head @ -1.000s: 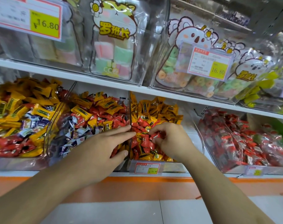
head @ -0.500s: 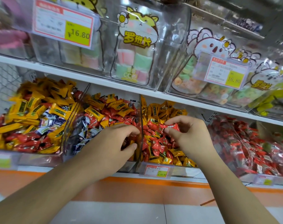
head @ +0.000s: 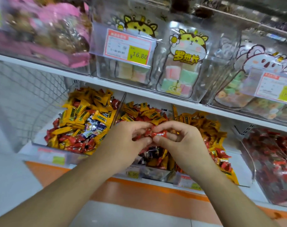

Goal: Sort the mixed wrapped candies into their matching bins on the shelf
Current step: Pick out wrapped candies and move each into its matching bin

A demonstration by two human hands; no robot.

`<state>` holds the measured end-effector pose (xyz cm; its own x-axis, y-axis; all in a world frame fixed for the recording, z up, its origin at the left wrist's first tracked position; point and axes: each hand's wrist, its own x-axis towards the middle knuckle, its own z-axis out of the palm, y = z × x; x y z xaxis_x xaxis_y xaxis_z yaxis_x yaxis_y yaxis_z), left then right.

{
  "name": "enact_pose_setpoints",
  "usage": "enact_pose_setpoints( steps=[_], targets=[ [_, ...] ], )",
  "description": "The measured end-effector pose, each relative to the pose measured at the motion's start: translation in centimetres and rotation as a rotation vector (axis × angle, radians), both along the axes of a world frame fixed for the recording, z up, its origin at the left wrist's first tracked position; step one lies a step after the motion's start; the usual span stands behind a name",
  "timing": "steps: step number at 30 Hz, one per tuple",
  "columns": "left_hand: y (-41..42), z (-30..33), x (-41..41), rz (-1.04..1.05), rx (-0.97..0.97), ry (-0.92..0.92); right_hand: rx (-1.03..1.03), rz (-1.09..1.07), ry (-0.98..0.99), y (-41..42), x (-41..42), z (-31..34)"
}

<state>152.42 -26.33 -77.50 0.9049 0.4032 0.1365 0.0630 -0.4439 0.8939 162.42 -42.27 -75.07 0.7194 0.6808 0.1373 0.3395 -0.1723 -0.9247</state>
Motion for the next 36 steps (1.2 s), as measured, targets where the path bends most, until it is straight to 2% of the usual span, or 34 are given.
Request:
enact_pose_setpoints(
  steps=[6,10,15,18,24,31,36],
  targets=[
    [5.4,0.9,-3.0,0.221,0.191,0.079,-0.168,-0.104,-0.266,4.4,-2.0,-0.8],
    [10.0,0.8,-4.5,0.378,0.308,0.172,-0.139,-0.054,-0.280,7.7,-2.6,-0.5],
    [12.3,0.2,-5.6,0.417,0.387,0.322,-0.187,0.065,-0.312,11.5,-3.0,-0.6],
    [11.6,0.6,-5.3,0.405,0.410,0.309,-0.251,0.077,-0.323,10.6,-3.0,-0.7],
    [7.2,1.6,-3.0,0.213,0.467,0.171,-0.338,-0.033,-0.458,4.1,-1.0,-0.5],
    [0.5,-0.1,0.4,-0.136,0.481,0.114,-0.465,-0.354,-0.469,-4.6,5.8,-0.5],
    [-3.6,-1.5,2.3,-0.282,0.432,0.097,-0.653,-0.210,-0.465,-6.4,8.5,-3.0]
  ],
)
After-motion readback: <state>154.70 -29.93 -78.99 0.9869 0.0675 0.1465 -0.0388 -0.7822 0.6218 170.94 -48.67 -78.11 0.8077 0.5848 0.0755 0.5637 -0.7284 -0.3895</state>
